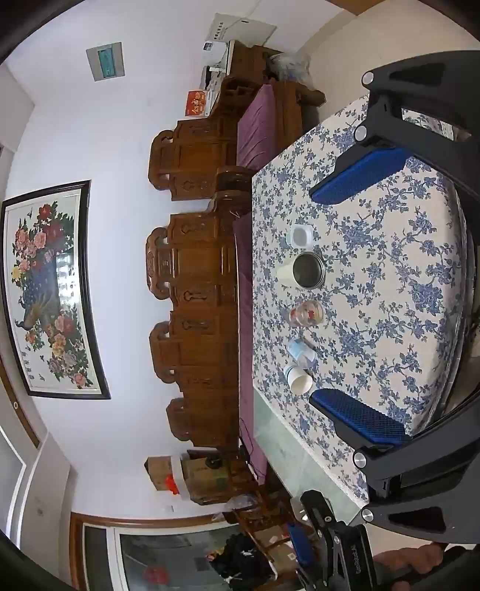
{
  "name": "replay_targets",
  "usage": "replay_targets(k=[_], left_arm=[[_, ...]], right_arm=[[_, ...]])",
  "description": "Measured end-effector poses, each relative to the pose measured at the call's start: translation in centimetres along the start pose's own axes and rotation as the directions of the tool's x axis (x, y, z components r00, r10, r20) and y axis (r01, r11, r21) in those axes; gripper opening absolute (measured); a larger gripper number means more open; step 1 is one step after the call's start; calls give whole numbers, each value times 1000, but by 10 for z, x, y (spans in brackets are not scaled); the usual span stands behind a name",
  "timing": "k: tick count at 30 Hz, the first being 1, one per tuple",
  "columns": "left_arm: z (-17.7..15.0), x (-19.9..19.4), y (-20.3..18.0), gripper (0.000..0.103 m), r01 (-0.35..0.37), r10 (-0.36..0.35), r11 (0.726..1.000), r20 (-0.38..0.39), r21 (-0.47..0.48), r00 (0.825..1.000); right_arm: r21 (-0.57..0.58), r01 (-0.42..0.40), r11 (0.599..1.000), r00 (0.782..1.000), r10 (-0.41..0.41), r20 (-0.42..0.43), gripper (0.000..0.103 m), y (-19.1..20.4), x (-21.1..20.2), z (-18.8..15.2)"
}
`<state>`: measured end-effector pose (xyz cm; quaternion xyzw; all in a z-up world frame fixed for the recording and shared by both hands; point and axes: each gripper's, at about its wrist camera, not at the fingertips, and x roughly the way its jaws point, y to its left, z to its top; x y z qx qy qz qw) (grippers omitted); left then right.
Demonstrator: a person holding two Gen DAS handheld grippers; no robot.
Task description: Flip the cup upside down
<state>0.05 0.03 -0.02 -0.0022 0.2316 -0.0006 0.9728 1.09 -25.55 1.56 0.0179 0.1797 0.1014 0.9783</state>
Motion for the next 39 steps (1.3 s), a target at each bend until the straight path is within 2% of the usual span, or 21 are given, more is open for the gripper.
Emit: replay_targets(k=[39], left_arm=[[6,-10,-6,95,22,-22,1000,37,-7,999]], right_arm=[[6,-8,1000,1000,8,20,100,3,-8,5]])
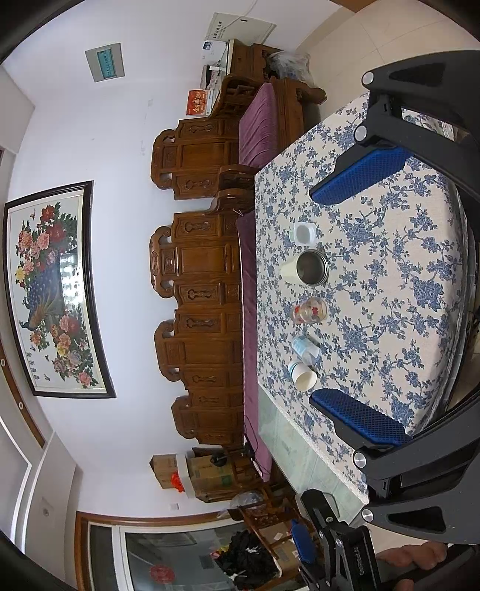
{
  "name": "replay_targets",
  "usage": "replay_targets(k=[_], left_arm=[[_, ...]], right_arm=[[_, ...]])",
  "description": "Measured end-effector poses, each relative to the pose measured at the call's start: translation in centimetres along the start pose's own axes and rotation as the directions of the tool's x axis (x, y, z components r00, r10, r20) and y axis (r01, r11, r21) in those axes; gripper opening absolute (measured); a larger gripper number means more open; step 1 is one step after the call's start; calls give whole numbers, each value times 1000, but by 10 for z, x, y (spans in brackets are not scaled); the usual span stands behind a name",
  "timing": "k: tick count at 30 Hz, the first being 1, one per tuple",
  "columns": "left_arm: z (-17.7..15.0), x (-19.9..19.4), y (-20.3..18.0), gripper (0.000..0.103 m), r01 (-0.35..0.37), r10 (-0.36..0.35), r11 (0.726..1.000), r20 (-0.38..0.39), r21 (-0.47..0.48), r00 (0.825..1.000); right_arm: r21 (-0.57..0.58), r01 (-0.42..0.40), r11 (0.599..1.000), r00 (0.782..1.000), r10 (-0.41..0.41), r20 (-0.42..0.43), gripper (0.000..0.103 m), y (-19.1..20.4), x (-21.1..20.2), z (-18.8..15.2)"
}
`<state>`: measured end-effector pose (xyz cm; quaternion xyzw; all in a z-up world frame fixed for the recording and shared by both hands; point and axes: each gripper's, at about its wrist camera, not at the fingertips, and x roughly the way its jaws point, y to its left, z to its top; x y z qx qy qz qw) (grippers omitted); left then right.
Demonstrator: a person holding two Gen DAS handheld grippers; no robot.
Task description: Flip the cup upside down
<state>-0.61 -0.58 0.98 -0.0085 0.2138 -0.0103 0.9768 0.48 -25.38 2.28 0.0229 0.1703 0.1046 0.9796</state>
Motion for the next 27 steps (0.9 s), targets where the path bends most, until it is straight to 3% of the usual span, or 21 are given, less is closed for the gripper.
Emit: replay_targets(k=[27], left_arm=[[0,-3,5,95,3,-3,1000,20,-11,1000]], right_arm=[[7,-2,1000,1000,2,2,100,1,-3,2]])
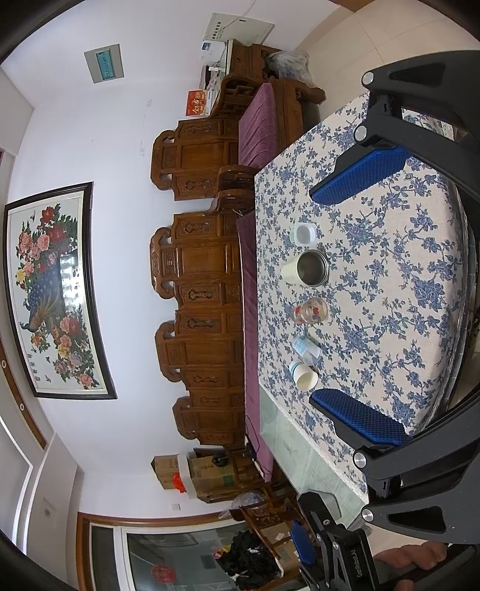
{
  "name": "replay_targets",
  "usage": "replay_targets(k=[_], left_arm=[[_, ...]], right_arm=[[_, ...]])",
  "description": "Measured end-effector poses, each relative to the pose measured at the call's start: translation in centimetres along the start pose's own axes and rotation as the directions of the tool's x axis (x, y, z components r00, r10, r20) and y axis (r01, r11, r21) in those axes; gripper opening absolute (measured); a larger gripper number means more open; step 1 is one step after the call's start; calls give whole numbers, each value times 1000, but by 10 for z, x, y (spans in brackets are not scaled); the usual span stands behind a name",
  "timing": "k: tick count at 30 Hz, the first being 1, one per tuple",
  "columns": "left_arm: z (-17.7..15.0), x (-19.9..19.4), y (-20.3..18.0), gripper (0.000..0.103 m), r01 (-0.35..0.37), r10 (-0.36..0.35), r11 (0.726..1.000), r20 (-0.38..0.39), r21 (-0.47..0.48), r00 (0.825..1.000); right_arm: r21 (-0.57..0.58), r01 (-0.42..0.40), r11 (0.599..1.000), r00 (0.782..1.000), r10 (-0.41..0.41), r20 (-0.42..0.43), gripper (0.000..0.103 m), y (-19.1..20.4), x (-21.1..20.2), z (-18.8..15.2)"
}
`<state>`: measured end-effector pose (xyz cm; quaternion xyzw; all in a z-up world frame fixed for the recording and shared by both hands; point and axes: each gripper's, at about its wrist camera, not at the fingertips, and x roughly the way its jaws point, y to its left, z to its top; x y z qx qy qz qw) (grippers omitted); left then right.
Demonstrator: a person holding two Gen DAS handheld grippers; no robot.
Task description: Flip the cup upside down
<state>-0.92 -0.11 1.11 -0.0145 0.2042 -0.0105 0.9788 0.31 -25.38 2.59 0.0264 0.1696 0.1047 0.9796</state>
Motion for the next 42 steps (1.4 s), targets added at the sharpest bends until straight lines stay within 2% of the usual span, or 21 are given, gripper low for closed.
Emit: replay_targets(k=[15,23,34,42], left_arm=[[0,0,-1,95,-1,1,1000,0,0,1000],[-3,6,0,95,0,0,1000,-26,0,1000],[-17,45,6,95,30,-30,1000,-139,1,990],[-19,98,1,95,68,-53,996,-241,52,969]], right_arm=[[-4,1,1000,1000,-1,7,100,0,-1,1],[0,0,1000,1000,0,2,100,-1,0,-1],[15,5,1000,999,-4,-39,100,-11,25,-13],[-7,-15,1000,994,14,-106,100,-23,82,-24]])
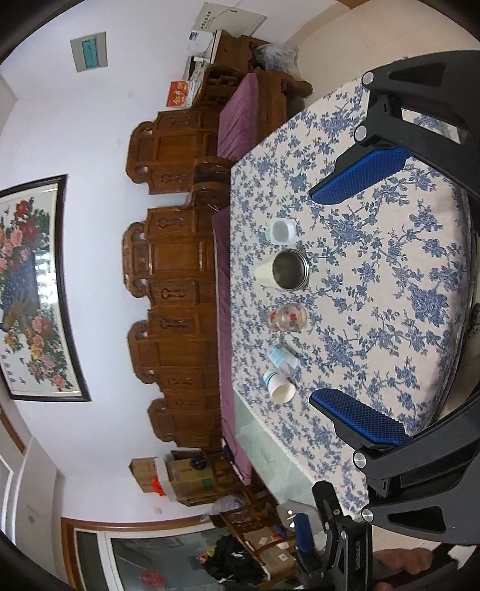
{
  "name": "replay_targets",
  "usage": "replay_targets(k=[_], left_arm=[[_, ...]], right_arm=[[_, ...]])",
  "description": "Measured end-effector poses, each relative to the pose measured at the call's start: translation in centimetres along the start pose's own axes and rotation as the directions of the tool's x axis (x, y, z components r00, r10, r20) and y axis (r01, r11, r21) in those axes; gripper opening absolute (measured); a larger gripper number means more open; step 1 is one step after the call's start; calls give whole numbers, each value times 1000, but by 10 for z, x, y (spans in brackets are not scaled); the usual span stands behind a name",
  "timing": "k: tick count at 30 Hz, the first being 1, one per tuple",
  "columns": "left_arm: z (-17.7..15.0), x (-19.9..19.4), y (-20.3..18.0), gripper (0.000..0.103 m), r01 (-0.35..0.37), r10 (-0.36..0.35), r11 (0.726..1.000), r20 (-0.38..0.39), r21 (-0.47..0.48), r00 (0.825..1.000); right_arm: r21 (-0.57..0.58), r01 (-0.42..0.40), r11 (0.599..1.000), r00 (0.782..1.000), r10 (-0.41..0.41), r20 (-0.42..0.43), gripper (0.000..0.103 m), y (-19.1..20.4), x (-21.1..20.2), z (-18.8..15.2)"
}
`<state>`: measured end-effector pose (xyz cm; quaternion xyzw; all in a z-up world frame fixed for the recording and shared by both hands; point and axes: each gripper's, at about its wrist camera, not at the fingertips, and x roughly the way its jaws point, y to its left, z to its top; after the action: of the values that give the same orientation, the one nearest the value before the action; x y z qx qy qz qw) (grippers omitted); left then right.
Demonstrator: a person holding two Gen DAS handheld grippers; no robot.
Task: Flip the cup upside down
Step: 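Move the left gripper down toward the clear red-printed glass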
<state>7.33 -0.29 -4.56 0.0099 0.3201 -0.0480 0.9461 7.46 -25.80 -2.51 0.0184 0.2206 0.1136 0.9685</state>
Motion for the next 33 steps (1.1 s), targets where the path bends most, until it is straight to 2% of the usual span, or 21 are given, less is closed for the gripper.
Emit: replay_targets(k=[8,13,19,26,28,33], left_arm=[[21,61,-1,95,39,-39,999,-92,5,995],[31,99,-3,95,38,-33,999,-145,27,989],[48,142,-2,95,57,-52,998,-193,19,980],[77,200,-4,95,96,-98,995,-240,-19,966],[86,218,-6,89,103,-108,994,-252,-32,962],[111,268,-12,84,119,-133,991,-296,-67,946]], right_arm=[[-24,-13,1000,995,11,-102,100,-16,74,-1],[-23,-12,1000,990,9,-144,100,-28,118,0],[-6,-42,999,978,40,-206,100,-36,157,-1],[-49,-75,996,962,60,-268,91,-31,203,-6],[-53,-82,995,959,64,-276,90,-30,213,-6],[-41,-92,995,951,75,-300,90,-34,238,-7]])
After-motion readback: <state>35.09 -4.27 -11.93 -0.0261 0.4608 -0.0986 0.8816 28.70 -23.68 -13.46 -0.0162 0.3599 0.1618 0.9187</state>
